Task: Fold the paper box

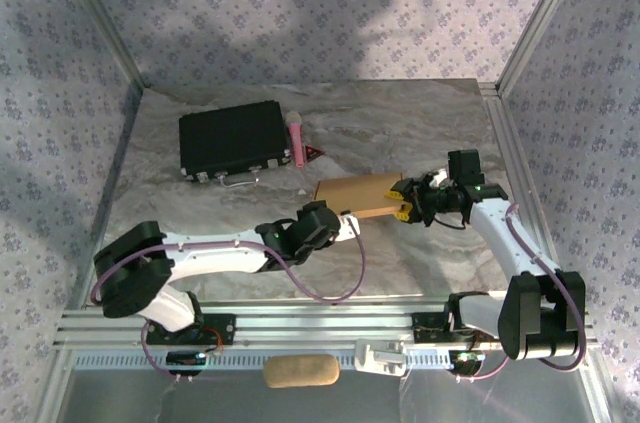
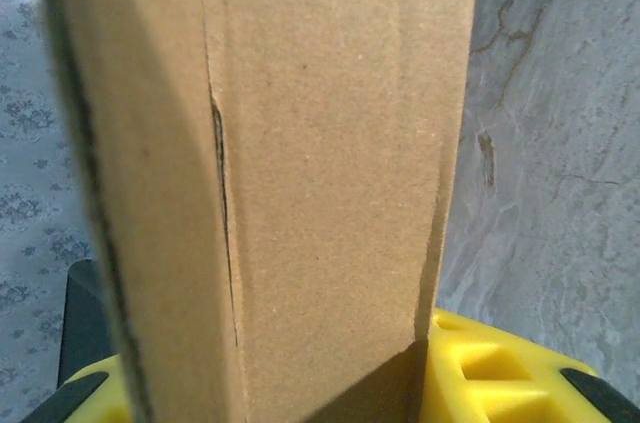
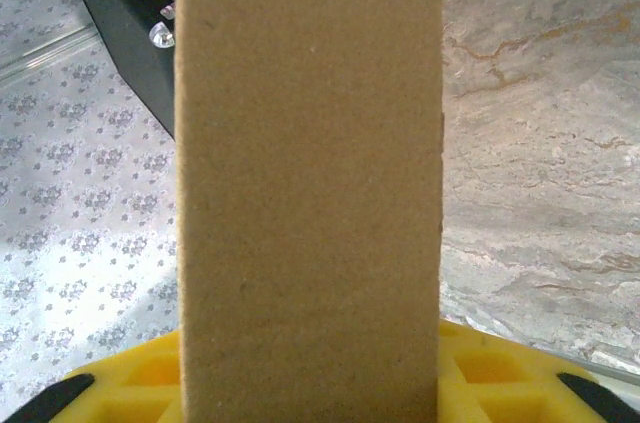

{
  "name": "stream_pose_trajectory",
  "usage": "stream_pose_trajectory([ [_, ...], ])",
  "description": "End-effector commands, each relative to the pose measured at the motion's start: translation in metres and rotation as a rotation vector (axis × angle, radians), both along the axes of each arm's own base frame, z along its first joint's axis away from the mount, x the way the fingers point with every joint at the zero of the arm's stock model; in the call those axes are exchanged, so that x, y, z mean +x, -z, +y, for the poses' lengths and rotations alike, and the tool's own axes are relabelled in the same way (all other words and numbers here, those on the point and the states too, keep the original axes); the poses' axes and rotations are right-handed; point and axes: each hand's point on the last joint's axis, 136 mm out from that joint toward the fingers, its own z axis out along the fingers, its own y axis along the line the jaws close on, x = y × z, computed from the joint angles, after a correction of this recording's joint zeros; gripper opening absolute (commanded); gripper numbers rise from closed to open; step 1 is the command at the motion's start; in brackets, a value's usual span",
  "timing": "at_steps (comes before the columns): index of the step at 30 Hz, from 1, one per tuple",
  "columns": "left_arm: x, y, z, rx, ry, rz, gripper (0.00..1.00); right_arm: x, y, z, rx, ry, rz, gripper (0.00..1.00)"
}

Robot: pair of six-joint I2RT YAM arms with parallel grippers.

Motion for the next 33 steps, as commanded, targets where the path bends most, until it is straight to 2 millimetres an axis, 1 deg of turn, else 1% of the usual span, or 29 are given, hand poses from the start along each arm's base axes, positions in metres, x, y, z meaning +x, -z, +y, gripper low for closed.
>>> stream_pose_trajectory([
  [1, -0.019, -0.01, -0.01, -0.022, 0.077, 0.081, 0.24, 0.0, -0.012, 0.007, 0.052, -0.036, -0.031, 0.46],
  [5, -0.026, -0.01, -0.008, -0.008, 0.091, 0.132, 0.18, 0.001, -0.01, 0.007, 0.049, -0.04, -0.027, 0.51],
  [10, -0.037, -0.012, -0.007, 0.008, 0.114, 0.2, 0.18, 0.001, -0.011, 0.006, 0.045, -0.043, -0.037, 0.65],
  [13, -0.04, -0.015, -0.001, 0.026, 0.109, 0.254, 0.18, 0.001, -0.021, 0.002, 0.02, -0.046, -0.069, 0.74],
  [16, -0.045, -0.02, 0.006, 0.04, 0.096, 0.323, 0.17, -0.001, -0.033, -0.001, -0.012, -0.06, -0.117, 0.79],
  [17, -0.046, -0.021, 0.009, 0.044, 0.088, 0.346, 0.16, -0.001, -0.037, -0.001, -0.02, -0.063, -0.138, 0.8],
  [21, -0.05, -0.024, 0.025, 0.053, 0.04, 0.47, 0.15, -0.011, -0.048, -0.004, -0.037, -0.077, -0.19, 0.82],
  [22, -0.052, -0.022, 0.031, 0.069, 0.03, 0.501, 0.15, -0.013, -0.051, -0.005, -0.041, -0.076, -0.208, 0.82],
  [25, -0.056, -0.019, 0.043, 0.093, 0.007, 0.563, 0.16, -0.018, -0.06, -0.007, -0.056, -0.074, -0.265, 0.83],
  [27, -0.057, -0.018, 0.049, 0.106, -0.01, 0.59, 0.15, -0.02, -0.065, -0.009, -0.079, -0.076, -0.302, 0.83],
  [29, -0.058, -0.02, 0.053, 0.111, -0.023, 0.614, 0.16, -0.02, -0.065, -0.012, -0.122, -0.082, -0.331, 0.84],
  [31, -0.062, -0.022, 0.055, 0.119, -0.032, 0.652, 0.15, -0.02, -0.063, -0.017, -0.184, -0.096, -0.366, 0.81],
  [33, -0.065, -0.023, 0.06, 0.139, -0.042, 0.688, 0.14, -0.019, -0.064, -0.018, -0.248, -0.123, -0.425, 0.76],
])
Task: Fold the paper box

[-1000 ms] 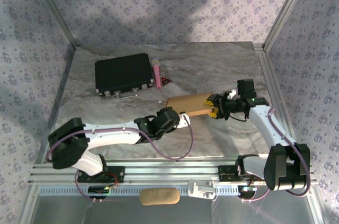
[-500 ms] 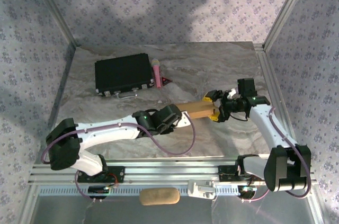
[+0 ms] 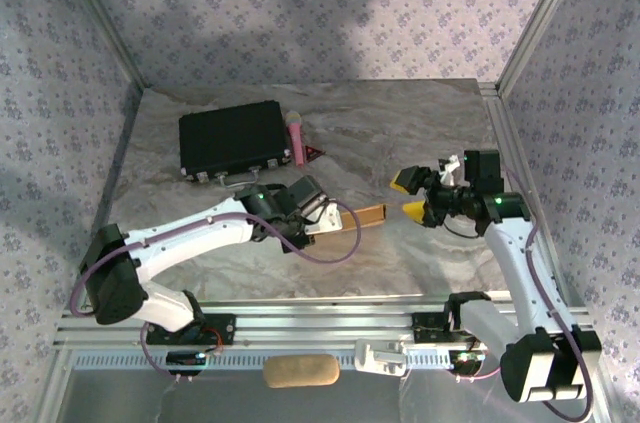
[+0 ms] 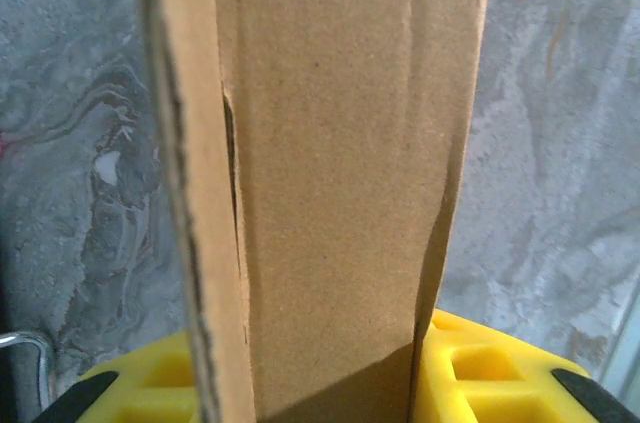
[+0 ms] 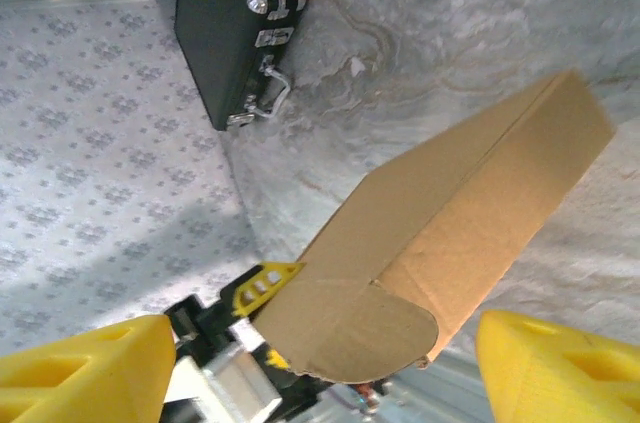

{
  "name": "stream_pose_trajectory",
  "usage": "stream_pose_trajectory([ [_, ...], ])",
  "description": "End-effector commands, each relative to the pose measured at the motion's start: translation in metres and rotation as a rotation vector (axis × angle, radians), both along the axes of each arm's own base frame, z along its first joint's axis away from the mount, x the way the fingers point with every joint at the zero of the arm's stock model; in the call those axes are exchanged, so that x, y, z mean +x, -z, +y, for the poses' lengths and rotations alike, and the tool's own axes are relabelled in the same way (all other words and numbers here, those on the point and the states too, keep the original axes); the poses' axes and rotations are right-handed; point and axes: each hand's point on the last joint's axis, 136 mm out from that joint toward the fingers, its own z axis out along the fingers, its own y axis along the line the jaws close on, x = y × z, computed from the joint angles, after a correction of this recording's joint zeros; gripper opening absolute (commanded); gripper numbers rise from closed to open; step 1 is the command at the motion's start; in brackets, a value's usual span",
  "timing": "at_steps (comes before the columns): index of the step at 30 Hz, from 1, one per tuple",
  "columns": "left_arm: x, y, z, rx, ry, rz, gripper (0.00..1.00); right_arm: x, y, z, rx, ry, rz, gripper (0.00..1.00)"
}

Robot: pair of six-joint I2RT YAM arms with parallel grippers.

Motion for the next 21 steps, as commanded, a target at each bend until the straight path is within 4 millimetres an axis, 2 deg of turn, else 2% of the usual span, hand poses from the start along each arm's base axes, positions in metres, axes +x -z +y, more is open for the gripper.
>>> stream_pose_trajectory([
  [1, -0.015, -0.006, 0.011, 0.044, -0.013, 0.111, 0.15, 0.0, -0.005, -0.005, -0.158, -0.05, -0.138, 0.75],
  [5, -0.017, -0.005, 0.024, 0.09, -0.036, 0.165, 0.14, 0.0, 0.004, -0.01, -0.436, -0.103, -0.266, 0.62],
  [9, -0.014, -0.008, 0.03, 0.086, -0.05, 0.187, 0.15, 0.001, 0.012, 0.001, -0.602, -0.168, -0.436, 0.55],
  [14, -0.008, -0.01, 0.026, 0.067, -0.054, 0.21, 0.15, -0.001, 0.011, 0.022, -0.696, -0.279, -0.684, 0.53],
  [21, 0.006, 0.008, 0.021, 0.074, -0.066, 0.236, 0.15, 0.015, 0.014, 0.031, -0.782, -0.345, -0.742, 0.59],
])
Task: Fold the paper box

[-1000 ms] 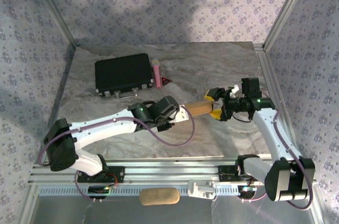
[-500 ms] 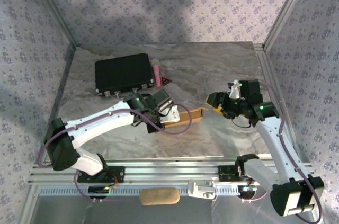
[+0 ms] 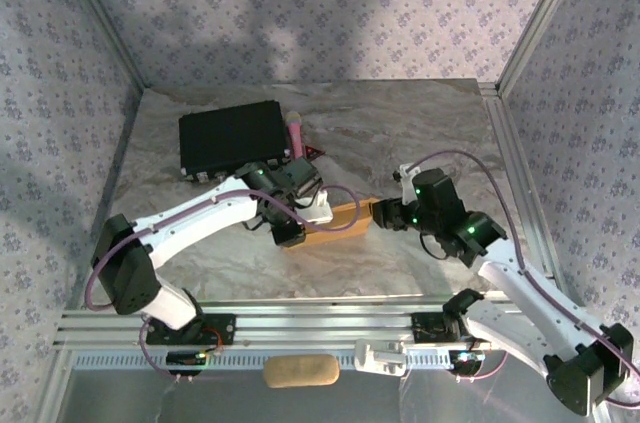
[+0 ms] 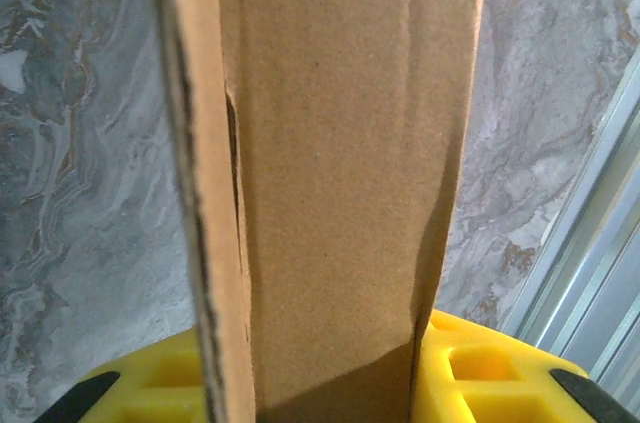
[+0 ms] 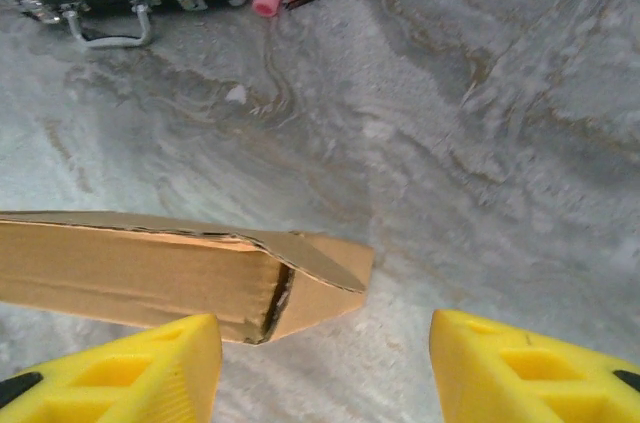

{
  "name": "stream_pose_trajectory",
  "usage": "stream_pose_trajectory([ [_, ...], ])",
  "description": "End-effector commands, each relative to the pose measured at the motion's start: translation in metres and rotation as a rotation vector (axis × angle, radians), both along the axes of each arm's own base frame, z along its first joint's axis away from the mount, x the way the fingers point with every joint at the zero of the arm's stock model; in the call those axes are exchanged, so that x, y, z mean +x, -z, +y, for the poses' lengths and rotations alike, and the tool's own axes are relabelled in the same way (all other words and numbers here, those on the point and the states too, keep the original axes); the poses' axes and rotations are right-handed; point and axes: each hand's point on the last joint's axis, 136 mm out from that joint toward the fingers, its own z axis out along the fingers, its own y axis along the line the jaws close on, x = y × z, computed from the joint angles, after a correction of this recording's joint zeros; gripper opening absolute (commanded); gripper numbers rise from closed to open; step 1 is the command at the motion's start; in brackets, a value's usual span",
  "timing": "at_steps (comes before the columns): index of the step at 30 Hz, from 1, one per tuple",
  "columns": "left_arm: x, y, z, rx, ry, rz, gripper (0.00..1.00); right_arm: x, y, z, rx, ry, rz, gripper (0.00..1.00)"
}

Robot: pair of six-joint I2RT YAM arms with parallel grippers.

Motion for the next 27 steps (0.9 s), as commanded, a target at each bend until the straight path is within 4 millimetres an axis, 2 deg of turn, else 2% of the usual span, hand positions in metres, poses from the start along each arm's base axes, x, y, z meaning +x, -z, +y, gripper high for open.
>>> stream_pose_trajectory([
  [1, 0.007, 0.006, -0.005, -0.005, 0.01, 0.023, 0.15, 0.019, -0.014, 0.005, -0.063, -0.029, -0.085, 0.59],
  [7, 0.018, 0.007, -0.012, -0.031, 0.002, -0.009, 0.23, 0.023, 0.008, 0.014, -0.124, -0.083, 0.037, 0.57],
  [12, 0.024, 0.005, -0.012, -0.025, -0.003, -0.045, 0.31, 0.031, 0.004, 0.012, -0.113, -0.086, 0.035, 0.56],
  [18, 0.027, 0.004, -0.011, -0.025, -0.008, -0.066, 0.33, 0.036, 0.003, 0.015, -0.111, -0.125, 0.068, 0.49],
  [23, 0.029, 0.005, -0.012, -0.02, -0.008, -0.066, 0.34, 0.039, 0.002, 0.014, -0.119, -0.133, 0.076, 0.48],
  [27, 0.032, 0.007, -0.012, -0.006, -0.018, -0.068, 0.35, 0.039, 0.001, 0.016, -0.123, -0.145, 0.093, 0.4],
])
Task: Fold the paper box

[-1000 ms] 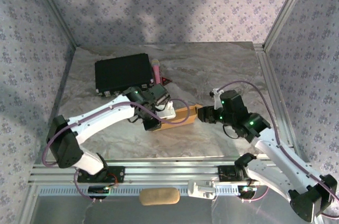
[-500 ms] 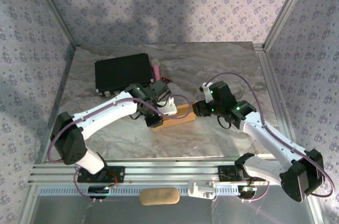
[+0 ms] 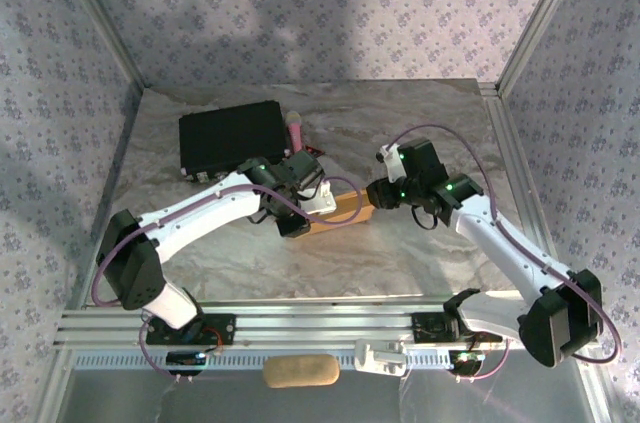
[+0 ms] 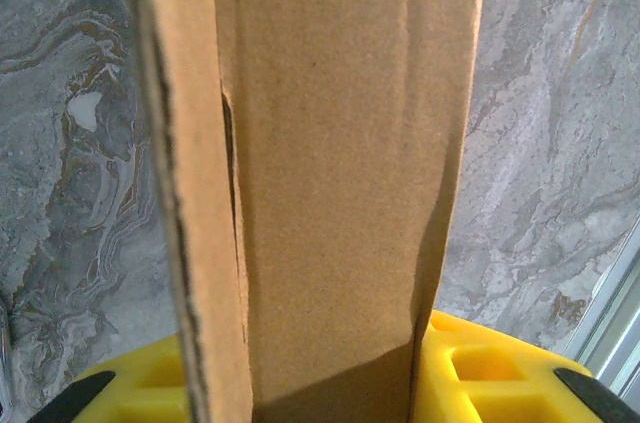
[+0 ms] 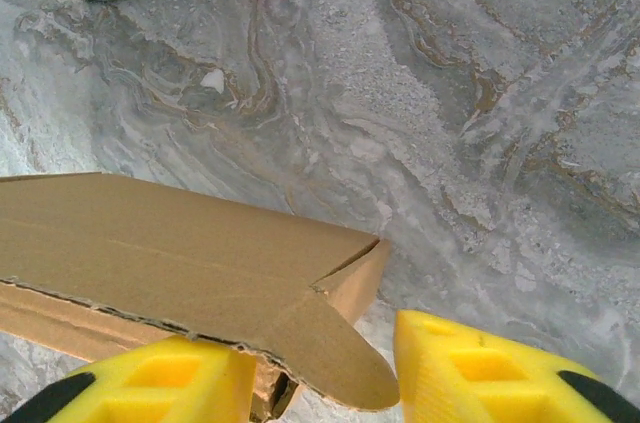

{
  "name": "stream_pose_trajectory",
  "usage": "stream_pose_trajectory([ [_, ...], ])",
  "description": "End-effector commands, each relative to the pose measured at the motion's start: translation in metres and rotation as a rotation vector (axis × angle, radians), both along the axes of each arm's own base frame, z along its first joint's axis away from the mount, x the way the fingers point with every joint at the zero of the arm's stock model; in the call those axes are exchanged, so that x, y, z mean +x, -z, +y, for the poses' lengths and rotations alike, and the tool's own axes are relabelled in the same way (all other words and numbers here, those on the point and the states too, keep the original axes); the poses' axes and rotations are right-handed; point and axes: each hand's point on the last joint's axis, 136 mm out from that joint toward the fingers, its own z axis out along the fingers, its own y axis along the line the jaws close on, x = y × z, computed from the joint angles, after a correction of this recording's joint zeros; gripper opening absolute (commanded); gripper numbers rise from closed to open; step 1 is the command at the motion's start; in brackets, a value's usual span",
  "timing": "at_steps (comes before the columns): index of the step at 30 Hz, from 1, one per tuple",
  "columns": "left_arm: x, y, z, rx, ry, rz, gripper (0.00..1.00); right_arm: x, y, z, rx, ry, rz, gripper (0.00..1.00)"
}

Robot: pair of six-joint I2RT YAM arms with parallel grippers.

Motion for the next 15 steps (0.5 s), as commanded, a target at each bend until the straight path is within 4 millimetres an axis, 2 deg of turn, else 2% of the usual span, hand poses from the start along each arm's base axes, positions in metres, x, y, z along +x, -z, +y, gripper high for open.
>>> stream_pose_trajectory([
  [1, 0.009, 0.008, 0.0, 0.026, -0.003, -0.003, 0.36, -0.002, -0.006, 0.002, -0.003, -0.03, 0.011, 0.39],
  [9, 0.014, 0.004, -0.001, 0.016, -0.024, -0.024, 0.42, -0.001, -0.007, 0.0, -0.01, -0.019, 0.004, 0.27],
  [15, 0.02, 0.005, 0.001, 0.013, -0.064, -0.035, 0.44, -0.005, -0.002, -0.004, -0.034, -0.009, 0.031, 0.22],
])
